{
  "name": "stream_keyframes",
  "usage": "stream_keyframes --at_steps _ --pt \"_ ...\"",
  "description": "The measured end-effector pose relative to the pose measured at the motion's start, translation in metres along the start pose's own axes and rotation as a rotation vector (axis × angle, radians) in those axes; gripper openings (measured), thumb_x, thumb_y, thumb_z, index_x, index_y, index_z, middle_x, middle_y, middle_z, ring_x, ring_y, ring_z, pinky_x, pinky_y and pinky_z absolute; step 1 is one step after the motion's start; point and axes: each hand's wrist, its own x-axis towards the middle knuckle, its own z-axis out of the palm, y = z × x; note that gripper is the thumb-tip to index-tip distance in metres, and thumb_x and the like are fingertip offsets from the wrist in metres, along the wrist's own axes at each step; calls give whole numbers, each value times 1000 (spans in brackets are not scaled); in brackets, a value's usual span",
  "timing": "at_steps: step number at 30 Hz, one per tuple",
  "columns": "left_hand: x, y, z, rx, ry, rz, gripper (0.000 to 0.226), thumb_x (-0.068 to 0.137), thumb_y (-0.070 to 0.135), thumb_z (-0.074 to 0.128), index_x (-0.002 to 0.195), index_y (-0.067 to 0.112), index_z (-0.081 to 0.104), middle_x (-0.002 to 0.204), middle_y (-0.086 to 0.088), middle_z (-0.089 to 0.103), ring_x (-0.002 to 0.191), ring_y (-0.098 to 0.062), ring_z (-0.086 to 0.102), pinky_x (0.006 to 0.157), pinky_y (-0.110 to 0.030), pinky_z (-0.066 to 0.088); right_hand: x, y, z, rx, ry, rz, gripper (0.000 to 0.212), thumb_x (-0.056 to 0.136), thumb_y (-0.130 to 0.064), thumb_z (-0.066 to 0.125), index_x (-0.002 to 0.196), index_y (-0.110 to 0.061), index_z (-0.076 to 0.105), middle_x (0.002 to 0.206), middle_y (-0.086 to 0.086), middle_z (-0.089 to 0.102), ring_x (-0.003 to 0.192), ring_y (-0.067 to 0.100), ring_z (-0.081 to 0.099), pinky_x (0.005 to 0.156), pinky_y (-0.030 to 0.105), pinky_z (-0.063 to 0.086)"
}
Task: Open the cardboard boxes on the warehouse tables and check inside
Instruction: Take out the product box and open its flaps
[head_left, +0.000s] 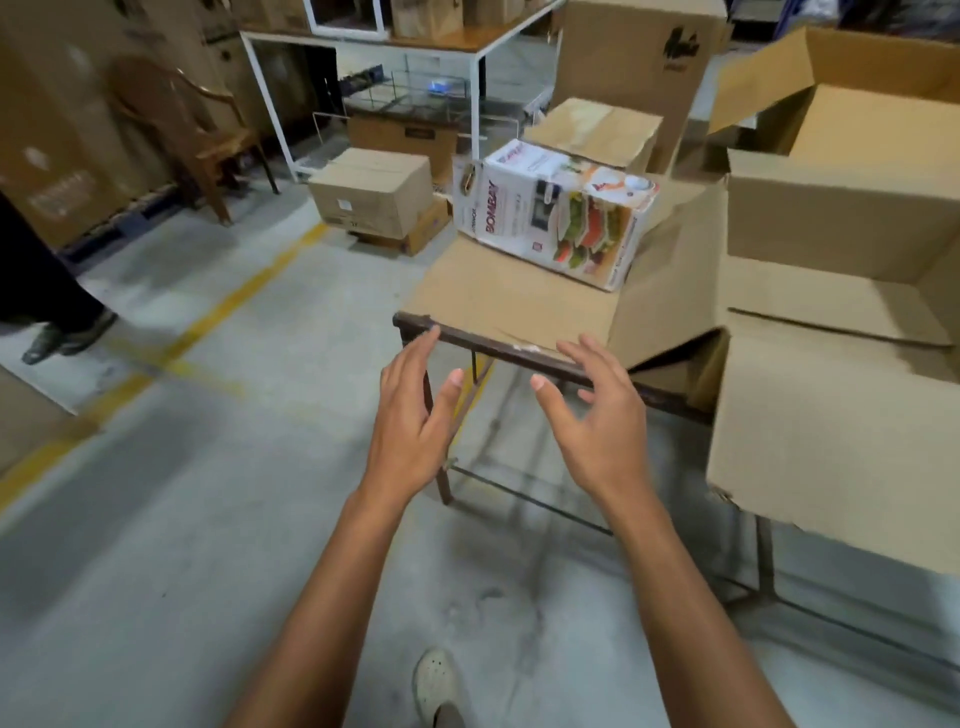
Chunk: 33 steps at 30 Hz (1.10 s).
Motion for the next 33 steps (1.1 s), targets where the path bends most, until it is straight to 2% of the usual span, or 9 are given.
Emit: stream_keyframes --at_steps 7,14,17,21,24,26,28,30,33 --pt "97 -49 -21 -61 -38 13 62 98 53 39 151 20 37 151 4 43 138 -7 33 113 -27 30 72 -17 72 -50 36 -3 57 82 -57 57 128 -26 65 147 -1 49 136 13 45 104 51 47" --pt "187 -85 2 -206 -100 -86 56 101 44 49 151 22 37 151 3 41 141 -13 34 116 -47 34 143 -19 92 -139 52 15 33 90 -38 67 122 -29 67 150 -1 47 137 14 43 105 51 46" --pt "229 -93 14 -239 -85 -136 53 102 43 50 151 27 37 151 4 41 139 -11 37 115 -47 36 180 -16 94 -177 61 10 32 90 -34 69 122 -29 68 150 0 47 137 16 43 106 51 46" --pt "293 -99 34 -230 -81 -117 53 102 41 49 151 24 37 154 2 41 137 -7 36 116 -46 36 240 -15 94 -240 88 9 33 90 -31 69 123 -26 68 150 4 47 139 19 41 111 48 41" --pt "343 -97 52 -251 -65 -117 51 103 40 50 150 23 40 151 1 44 137 -12 40 114 -38 35 292 -6 91 -294 98 2 35 91 -29 69 125 -22 67 150 6 47 141 21 38 115 47 35" --pt "371 -94 67 -376 -57 -258 43 103 38 49 143 24 46 145 0 49 129 -13 46 106 -31 37 328 6 90 -322 101 0 36 92 -30 68 126 -21 66 150 7 47 140 22 39 117 43 32" --pt "395 -93 85 -615 -52 -500 28 104 37 48 130 26 50 135 -3 57 121 -18 54 99 -35 43 366 19 88 -365 89 14 38 93 -32 66 129 -20 63 151 6 46 141 21 38 115 37 28" --pt "419 -92 105 -805 -75 -712 33 103 43 46 128 22 49 128 -9 61 118 -26 58 93 -41 48 406 35 87 -433 30 38 42 93 -35 64 132 -22 60 152 4 44 140 22 38 112 37 31" --pt "452 -91 133 -958 -83 -882 41 101 49 47 132 22 46 126 -10 57 118 -31 56 91 -46 48 465 61 84 -575 -69 56 50 89 -43 66 134 -21 58 147 5 47 134 26 44 107 41 39"
